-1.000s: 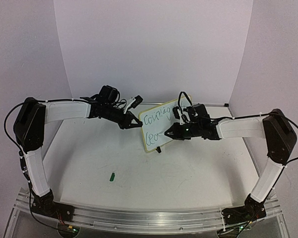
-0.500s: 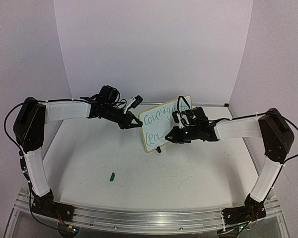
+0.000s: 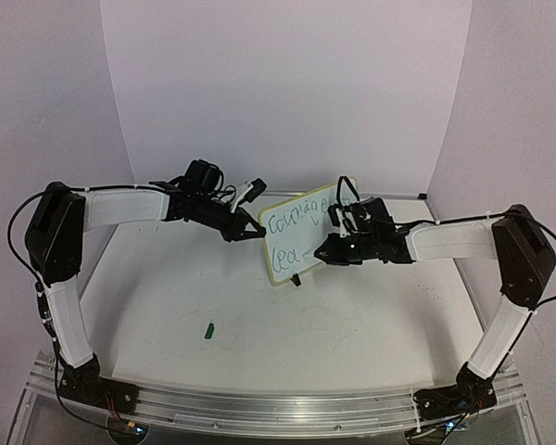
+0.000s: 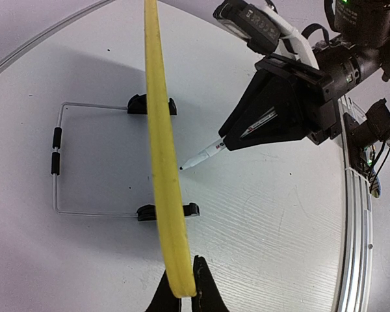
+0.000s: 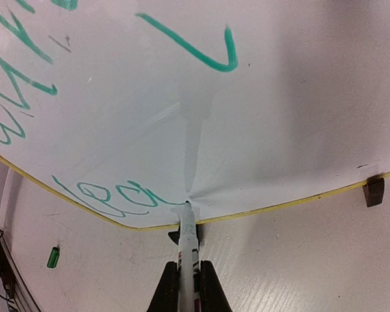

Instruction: Write a sentence on the whiteboard

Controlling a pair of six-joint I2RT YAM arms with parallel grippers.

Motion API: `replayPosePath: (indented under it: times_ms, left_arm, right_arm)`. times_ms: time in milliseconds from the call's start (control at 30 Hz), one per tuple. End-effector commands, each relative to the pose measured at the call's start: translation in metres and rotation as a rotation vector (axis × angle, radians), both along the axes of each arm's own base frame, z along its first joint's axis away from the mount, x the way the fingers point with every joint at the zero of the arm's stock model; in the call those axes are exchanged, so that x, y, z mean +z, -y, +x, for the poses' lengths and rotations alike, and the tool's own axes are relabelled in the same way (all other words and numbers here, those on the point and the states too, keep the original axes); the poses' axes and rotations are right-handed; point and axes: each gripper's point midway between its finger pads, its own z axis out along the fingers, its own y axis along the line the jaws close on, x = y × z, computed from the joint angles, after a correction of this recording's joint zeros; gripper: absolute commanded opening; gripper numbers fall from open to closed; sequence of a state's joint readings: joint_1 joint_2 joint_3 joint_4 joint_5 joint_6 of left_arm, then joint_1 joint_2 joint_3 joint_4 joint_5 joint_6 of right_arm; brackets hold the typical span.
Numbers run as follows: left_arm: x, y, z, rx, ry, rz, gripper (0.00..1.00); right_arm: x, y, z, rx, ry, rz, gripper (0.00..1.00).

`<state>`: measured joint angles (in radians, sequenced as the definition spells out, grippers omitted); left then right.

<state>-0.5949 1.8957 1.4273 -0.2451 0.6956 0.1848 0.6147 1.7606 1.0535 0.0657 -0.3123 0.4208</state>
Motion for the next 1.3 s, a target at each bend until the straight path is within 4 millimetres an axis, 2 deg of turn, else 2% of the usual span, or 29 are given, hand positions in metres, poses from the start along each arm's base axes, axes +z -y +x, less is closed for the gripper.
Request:
replayPosePath:
  times_ms: [0,567,733,1067,1267]
  left_arm:
    - [0.000,0.005,-0.014,-0.039,-0.038,0.014,0.00]
    - [0.000,0.005,-0.014,-0.039,-0.037,0.015,0.00]
    - [-0.001,0.005,-0.014,-0.039,-0.041,0.015,0.00]
    - [-0.003,0.005,-0.014,-0.041,-0.046,0.015,0.00]
    - [-0.003,0.005,-0.014,-0.040,-0.045,0.015,0.00]
  right_arm:
    - [0.030,0.006,0.009,-0.033,0.076,0.030,0.00]
    - [0.036,-0.008,0.022,0.007,0.082,0.060,0.00]
    - [0.029,-0.012,0.019,0.039,0.065,0.061,0.00]
    - [-0.001,-0.001,0.013,0.013,0.013,-0.002,0.00]
    - [0.010,0.003,0.022,-0.032,0.043,-0.010,0.00]
